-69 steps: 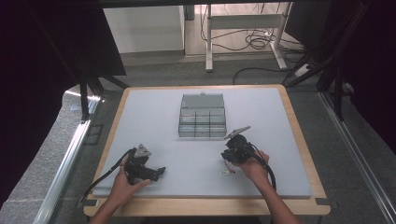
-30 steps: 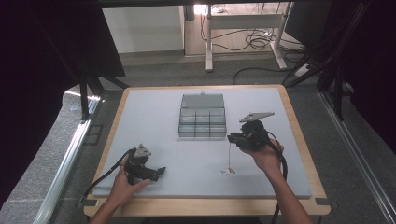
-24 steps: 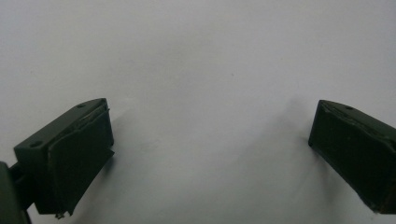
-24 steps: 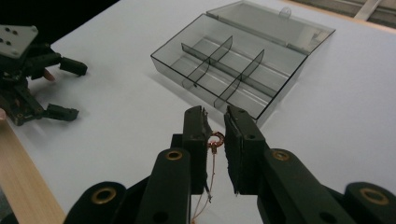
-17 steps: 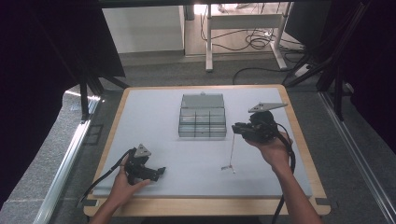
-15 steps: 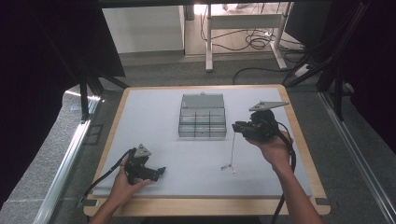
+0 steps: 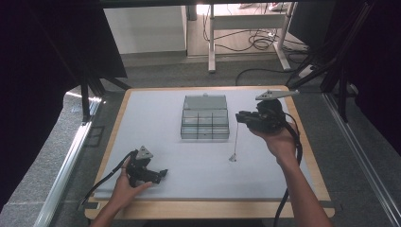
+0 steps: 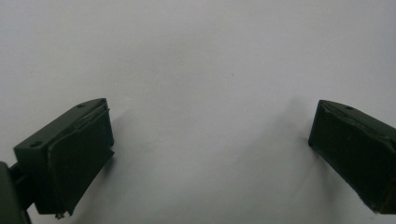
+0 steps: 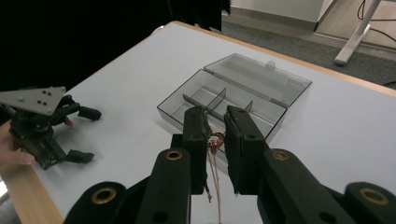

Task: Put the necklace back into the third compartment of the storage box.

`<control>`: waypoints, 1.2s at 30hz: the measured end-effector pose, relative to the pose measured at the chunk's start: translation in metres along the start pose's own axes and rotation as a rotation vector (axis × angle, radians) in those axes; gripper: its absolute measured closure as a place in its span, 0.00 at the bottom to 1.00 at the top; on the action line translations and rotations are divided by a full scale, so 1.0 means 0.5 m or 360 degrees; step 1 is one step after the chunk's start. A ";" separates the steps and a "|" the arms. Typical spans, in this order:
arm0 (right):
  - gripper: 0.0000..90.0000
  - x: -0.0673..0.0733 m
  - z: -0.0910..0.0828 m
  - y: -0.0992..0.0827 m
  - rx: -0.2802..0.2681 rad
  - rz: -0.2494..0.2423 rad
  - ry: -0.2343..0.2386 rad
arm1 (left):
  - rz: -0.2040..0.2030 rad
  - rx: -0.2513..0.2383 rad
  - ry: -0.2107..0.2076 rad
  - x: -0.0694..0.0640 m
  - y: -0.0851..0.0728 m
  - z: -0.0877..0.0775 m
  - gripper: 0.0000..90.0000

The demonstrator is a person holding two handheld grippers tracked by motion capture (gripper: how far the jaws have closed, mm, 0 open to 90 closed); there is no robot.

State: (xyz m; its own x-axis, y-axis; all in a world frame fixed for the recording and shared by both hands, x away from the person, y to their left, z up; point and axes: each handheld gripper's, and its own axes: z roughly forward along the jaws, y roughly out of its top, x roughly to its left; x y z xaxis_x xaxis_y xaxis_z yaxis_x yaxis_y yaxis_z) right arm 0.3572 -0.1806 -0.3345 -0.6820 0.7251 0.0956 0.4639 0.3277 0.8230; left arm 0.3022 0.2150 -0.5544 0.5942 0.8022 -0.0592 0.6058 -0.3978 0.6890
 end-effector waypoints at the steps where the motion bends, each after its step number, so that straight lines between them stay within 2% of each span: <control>1: 0.86 -0.001 -0.001 0.004 -0.0008 0.0002 0.0002 | -0.0001 -0.0001 -0.0001 0.000 0.000 0.000 0.00; 10: 0.86 -0.004 -0.005 0.032 -0.0045 0.0010 -0.0001 | 0.0001 0.0000 0.0001 0.000 0.000 0.000 0.00; 24: 0.86 -0.010 -0.005 0.089 -0.0134 0.0065 0.0010 | 0.0001 0.0004 -0.0001 0.000 0.000 0.000 0.00; 36: 0.86 -0.036 0.037 0.144 -0.0170 0.0107 -0.0008 | 0.0000 0.0004 -0.0001 0.000 0.000 0.000 0.00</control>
State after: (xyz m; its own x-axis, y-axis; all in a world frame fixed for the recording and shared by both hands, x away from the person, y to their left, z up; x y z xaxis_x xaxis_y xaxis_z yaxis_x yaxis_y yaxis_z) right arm 0.4133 -0.1588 -0.2875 -0.6484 0.7463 0.1501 0.4455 0.2121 0.8698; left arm 0.3021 0.2150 -0.5543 0.5947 0.8017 -0.0597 0.6070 -0.3991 0.6872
